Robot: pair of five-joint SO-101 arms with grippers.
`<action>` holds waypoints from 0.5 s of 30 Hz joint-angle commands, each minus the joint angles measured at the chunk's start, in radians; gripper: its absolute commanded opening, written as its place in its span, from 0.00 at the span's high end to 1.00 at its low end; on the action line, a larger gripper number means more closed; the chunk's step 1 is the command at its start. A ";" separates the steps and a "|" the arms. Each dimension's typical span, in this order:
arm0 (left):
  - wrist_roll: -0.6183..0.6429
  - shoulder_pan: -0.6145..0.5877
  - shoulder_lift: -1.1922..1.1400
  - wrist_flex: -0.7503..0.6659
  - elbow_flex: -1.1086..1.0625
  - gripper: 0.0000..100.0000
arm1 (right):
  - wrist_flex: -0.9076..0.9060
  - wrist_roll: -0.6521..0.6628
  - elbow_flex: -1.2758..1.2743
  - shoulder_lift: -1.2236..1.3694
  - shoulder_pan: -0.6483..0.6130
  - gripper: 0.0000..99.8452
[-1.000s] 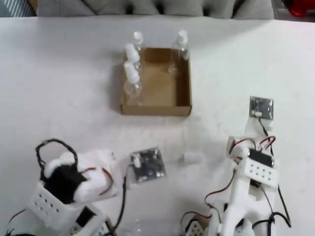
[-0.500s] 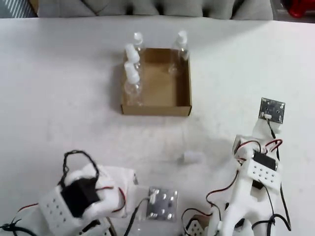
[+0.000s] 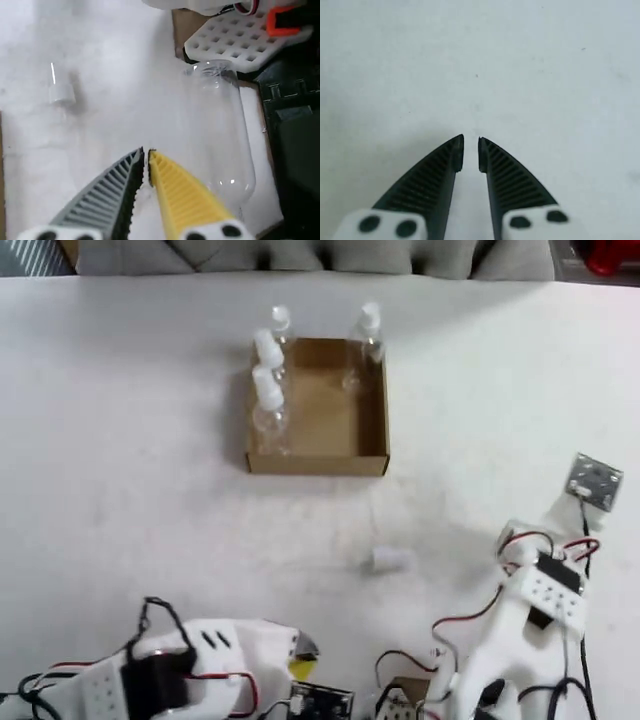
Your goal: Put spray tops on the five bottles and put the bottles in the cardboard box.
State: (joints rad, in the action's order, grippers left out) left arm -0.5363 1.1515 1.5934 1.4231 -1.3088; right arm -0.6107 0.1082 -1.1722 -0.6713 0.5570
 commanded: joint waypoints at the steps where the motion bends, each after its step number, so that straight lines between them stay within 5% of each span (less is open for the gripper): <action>1: 0.041 0.025 0.013 -0.133 -0.057 0.98 | 0.013 -0.018 0.169 0.199 0.064 0.98; 8: 0.041 0.061 -0.039 -0.189 0.006 0.98 | -0.087 -0.018 0.443 0.565 0.070 0.98; 15: 0.040 0.154 -0.286 -0.273 0.025 0.98 | -0.099 -0.020 0.468 0.593 0.061 0.98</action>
State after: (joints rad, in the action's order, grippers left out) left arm -0.5086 1.2390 1.4446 1.2375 -1.3472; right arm -0.6997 0.0974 -0.7549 -0.0683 0.6153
